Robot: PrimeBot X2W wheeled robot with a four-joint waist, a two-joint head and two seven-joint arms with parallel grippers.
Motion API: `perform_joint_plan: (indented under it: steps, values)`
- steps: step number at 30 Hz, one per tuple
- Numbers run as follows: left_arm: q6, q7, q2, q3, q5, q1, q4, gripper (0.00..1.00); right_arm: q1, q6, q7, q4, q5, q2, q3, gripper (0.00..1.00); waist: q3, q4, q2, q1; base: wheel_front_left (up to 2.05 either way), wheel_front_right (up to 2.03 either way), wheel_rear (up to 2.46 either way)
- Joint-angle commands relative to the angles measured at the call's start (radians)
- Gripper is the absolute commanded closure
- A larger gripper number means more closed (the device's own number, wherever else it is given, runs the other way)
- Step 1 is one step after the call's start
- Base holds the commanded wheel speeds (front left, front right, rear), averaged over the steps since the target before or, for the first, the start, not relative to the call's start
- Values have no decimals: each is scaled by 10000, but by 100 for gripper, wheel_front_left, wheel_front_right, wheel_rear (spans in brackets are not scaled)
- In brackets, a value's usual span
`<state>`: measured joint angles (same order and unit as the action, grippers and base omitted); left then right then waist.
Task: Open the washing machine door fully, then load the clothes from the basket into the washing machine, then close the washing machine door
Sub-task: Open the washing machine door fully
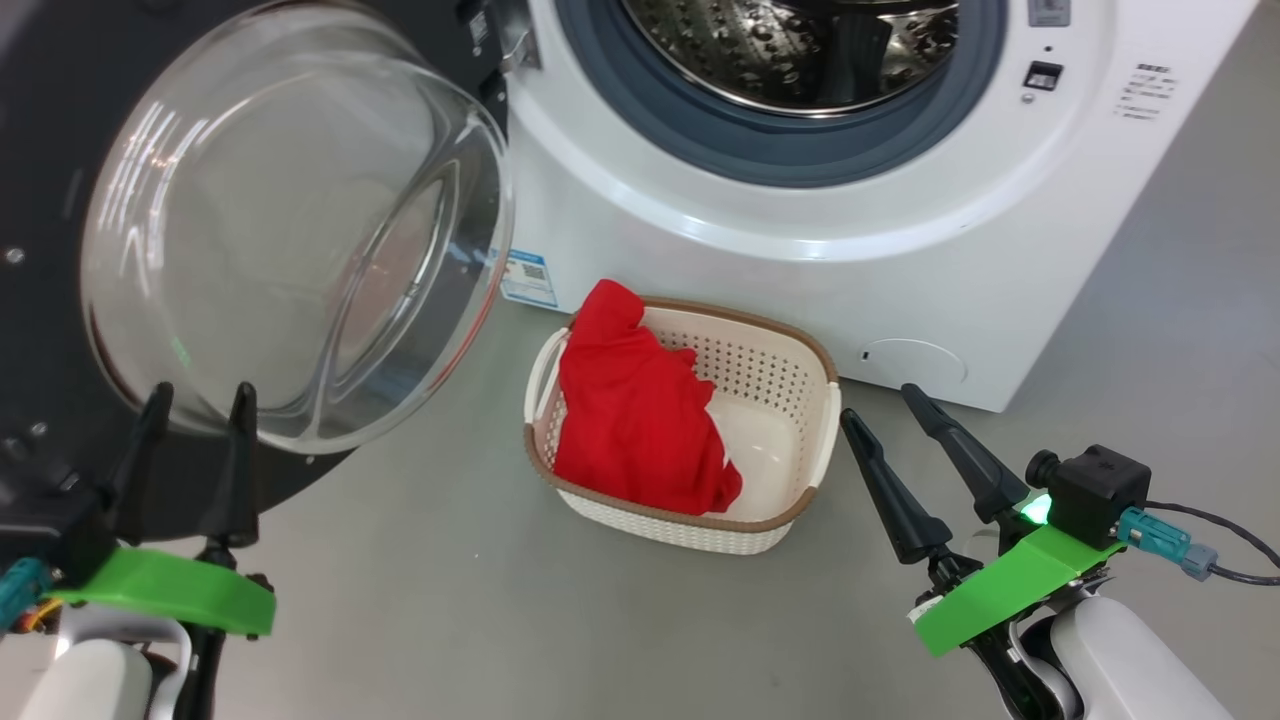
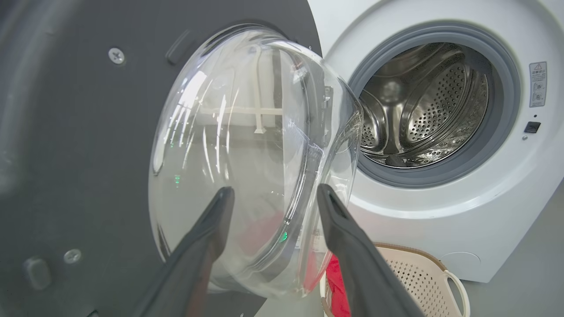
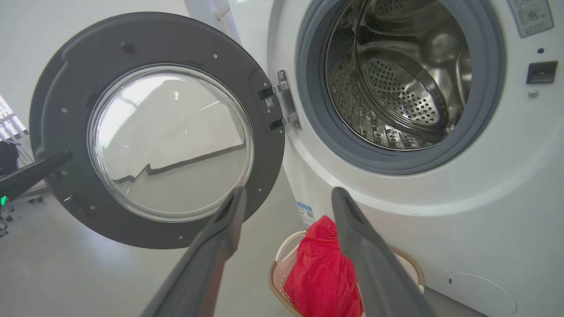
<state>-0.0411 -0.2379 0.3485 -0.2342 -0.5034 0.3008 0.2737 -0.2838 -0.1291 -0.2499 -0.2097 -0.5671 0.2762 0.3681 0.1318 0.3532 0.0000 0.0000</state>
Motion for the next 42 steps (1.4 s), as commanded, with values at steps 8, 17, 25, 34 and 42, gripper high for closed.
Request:
perform_joint_plan:
  steps: [8, 17, 25, 34, 42]
  values:
    - [421, 30, 360, 317, -57, -444, -1223, 0, 90, -16, -118, 303, -84, -23, 211, 0, -235, -627, 0, 0, 0, 0, 0]
    - [647, -98, 121, 367, -82, -972, -1880, 0, 58, -16, -118, 372, -7, 132, 166, 0, -213, -1492, 0, 0, 0, 0, 0]
    - [729, -195, -97, 506, 9, -1188, -2047, 0, -70, -16, -118, 458, 98, 203, 106, 0, -116, -2266, 0, 0, 0, 0, 0]
    - [774, -231, -320, 739, 199, -1412, -2113, 0, -112, -16, -118, 498, 228, 197, -38, 0, -84, -3024, 0, 0, 0, 0, 0]
    - [656, -237, -631, 1205, 328, -1642, -2276, 0, -95, -16, -118, 518, 357, 214, -230, 0, -59, -3592, 0, 0, 0, 0, 0]
